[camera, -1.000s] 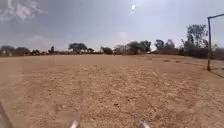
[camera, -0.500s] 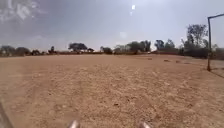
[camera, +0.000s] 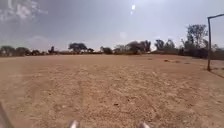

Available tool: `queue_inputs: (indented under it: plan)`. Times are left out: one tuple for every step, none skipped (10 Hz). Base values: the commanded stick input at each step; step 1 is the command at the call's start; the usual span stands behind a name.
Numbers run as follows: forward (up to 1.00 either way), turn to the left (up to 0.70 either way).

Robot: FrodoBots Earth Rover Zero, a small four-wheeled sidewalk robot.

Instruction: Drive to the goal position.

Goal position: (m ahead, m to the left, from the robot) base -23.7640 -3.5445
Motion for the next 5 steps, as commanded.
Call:
queue_inputs:
  plan:
    - [0.0, 0.7]
    - [0.0, 0.7]
    - [0.0, 0.7]
    - [0.0, 0.7]
    - [0.0, 0.7]
